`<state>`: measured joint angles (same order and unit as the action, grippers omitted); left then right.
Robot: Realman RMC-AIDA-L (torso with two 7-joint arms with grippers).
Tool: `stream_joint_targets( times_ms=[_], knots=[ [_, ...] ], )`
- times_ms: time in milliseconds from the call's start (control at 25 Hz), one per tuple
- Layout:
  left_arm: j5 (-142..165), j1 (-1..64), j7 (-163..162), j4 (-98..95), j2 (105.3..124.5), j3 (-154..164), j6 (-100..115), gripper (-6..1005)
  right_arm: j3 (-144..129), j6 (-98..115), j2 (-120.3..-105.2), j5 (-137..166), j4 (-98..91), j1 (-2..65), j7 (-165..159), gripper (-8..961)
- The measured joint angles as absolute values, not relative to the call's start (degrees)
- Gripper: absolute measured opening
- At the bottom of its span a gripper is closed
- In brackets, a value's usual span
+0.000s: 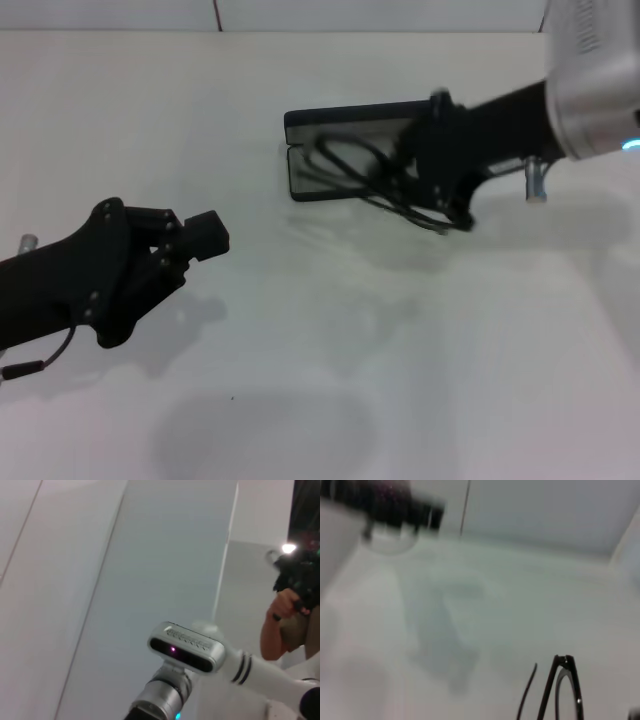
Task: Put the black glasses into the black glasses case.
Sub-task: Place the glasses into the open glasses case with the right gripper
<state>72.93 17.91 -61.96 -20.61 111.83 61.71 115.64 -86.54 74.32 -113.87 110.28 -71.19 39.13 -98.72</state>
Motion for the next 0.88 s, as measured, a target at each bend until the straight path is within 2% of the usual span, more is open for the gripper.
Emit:
stream_joint_targets(
  times_ms=[80,360,880],
  knots=[
    [72.93,17.79,-61.83,-20.53,111.93,61.65,115.29,38,-86.87,77.71,-115.94,122.91,-75.41,41.05,-105.58,137],
    [73.09,17.96,-61.33,-20.37,112.67,61.55,113.41,39,-98.13,76.32,-116.20,138.44,-76.21,48.46,-116.52,141],
    [72.97,17.44,-60.28,-18.20,114.12,61.53,112.36,39,-106.04,59.88,-116.19,146.89,-63.74,54.61,-116.54,147]
  ],
)
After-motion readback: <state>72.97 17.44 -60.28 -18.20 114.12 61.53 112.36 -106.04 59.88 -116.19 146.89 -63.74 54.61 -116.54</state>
